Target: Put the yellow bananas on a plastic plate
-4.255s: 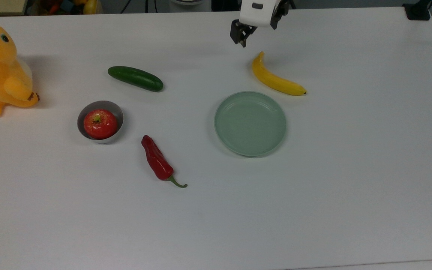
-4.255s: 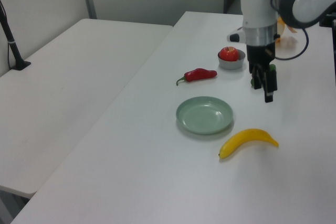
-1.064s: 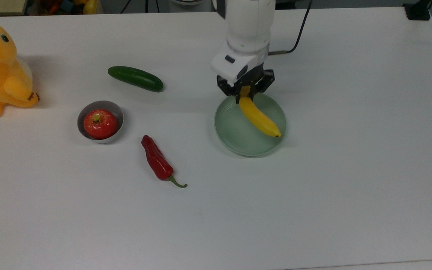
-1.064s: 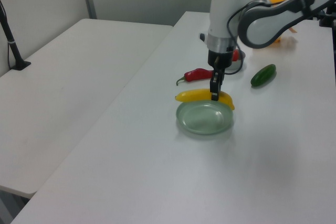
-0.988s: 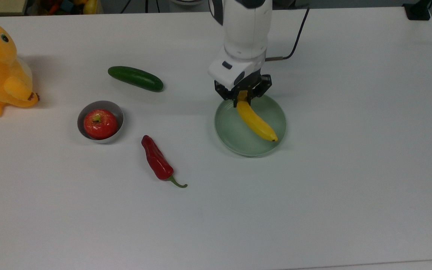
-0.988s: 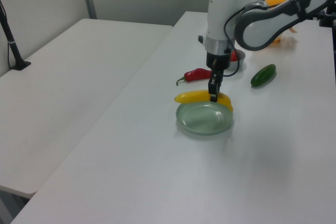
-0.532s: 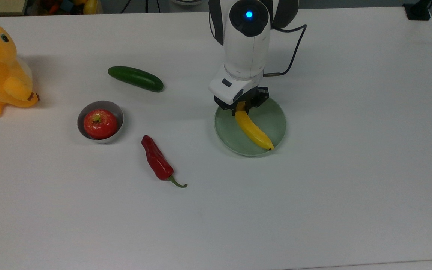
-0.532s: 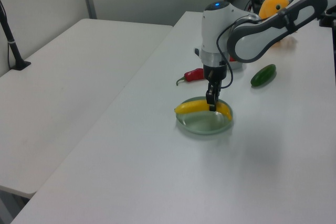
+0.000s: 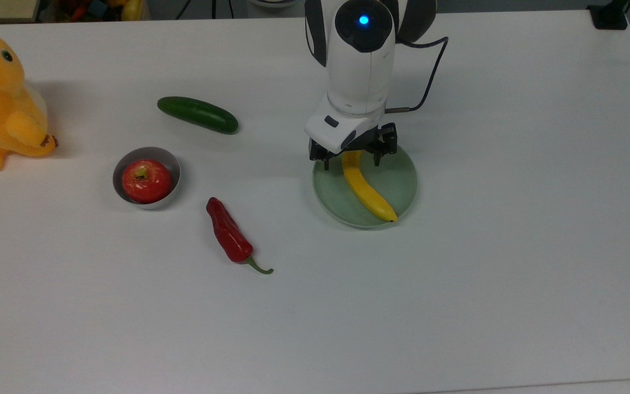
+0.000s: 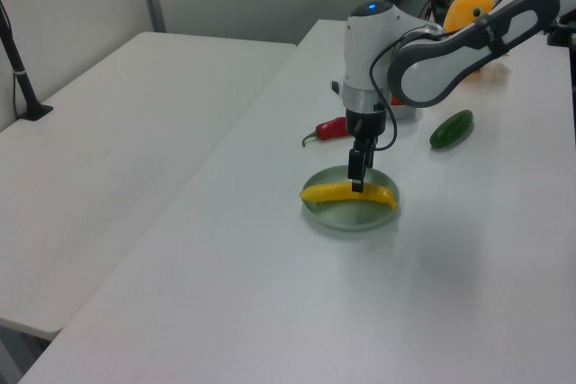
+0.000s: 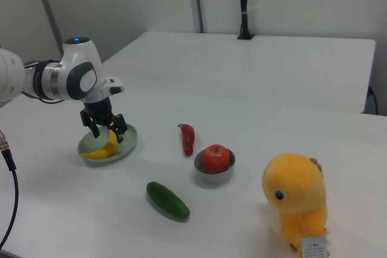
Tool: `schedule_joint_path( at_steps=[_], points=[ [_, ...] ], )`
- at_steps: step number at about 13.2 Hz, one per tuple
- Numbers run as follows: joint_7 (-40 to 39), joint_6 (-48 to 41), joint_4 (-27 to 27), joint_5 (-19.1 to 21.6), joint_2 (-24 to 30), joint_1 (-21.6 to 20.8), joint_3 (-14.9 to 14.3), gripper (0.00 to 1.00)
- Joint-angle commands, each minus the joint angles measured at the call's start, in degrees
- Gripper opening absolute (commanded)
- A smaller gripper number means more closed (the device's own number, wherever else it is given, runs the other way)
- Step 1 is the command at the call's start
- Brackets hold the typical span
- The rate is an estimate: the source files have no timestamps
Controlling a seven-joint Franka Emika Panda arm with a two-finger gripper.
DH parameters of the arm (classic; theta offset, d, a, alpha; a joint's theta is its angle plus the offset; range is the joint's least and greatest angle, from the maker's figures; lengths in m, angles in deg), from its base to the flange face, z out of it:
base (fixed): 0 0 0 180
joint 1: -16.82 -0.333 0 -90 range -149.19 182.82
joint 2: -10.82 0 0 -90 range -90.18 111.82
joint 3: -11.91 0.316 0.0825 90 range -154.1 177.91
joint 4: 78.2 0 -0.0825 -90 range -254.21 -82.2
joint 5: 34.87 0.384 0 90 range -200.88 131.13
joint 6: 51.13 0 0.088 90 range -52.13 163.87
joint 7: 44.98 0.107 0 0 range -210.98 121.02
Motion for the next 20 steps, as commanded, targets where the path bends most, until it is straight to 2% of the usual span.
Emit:
schedule_joint_path(
  at_steps=[1,4,12,14,16,20],
  points=[
    [0.85,-0.03,0.19,0.37,2.74,-0.21,-0.41,1.00],
    [2.17,-3.00,0.02,0.28,7.92,0.93,-0.41,1.00],
    [5.60,-24.95,1.59,0.90,25.14,9.80,0.64,1.00],
    [6.65,-31.20,2.82,0.81,26.82,11.91,1.77,1.00],
    [7.98,-31.50,2.83,0.81,27.97,16.21,4.50,1.00],
    [5.35,-29.66,2.74,0.81,28.24,16.93,4.42,1.00]
  ],
)
